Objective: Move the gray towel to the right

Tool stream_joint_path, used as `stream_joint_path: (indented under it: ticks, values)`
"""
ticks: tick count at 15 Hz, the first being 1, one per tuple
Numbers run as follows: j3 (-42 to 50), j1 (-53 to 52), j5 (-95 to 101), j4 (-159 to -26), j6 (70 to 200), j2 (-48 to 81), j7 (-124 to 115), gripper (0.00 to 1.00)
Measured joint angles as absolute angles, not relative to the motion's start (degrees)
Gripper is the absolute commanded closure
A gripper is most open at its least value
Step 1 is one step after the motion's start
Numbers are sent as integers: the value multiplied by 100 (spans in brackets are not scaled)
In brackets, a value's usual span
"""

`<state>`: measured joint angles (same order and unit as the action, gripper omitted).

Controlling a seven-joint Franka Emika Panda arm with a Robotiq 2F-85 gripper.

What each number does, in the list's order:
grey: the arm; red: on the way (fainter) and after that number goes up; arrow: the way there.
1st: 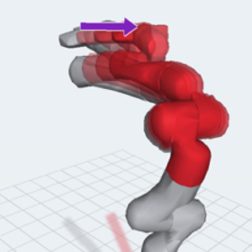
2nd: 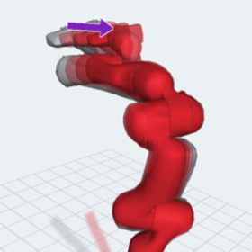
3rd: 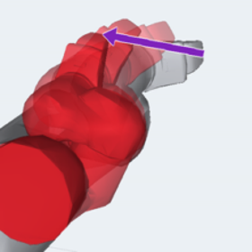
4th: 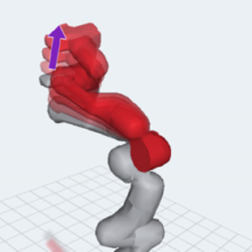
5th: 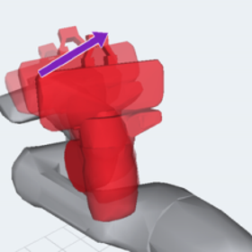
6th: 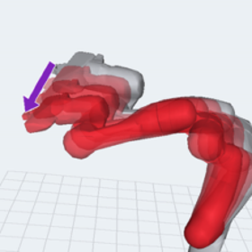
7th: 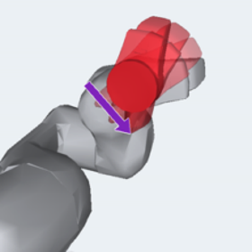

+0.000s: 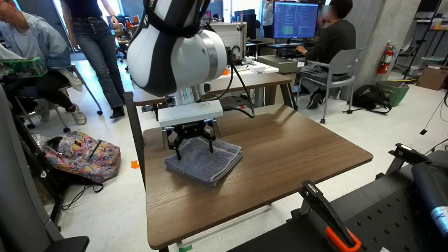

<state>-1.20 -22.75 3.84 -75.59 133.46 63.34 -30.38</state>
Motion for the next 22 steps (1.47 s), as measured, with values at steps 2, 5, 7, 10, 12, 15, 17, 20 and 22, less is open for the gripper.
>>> stream_joint_path:
  ticks: [2, 5, 7, 10, 12, 15, 17, 20, 22]
  values:
    - [-99, -2182, 322, -7520, 13282, 6347, -3024, 0]
    - [-30, -1993, 233, -7510, 13234, 6350, -3003, 0]
    - [30, -1822, 173, -7510, 13232, 6355, -2983, 0]
    - [148, -1530, 65, -7517, 13230, 6370, -2965, 0]
    - [202, -1306, -34, -7526, 13230, 6370, -2953, 0]
    - [221, -949, -240, -7528, 13230, 6370, -2916, 0]
    - [225, -712, -386, -7527, 13230, 6370, -2896, 0]
    - [226, -374, -613, -7518, 13230, 6363, -2846, 0]
    - [225, -173, -748, -7517, 13230, 6346, -2812, 0]
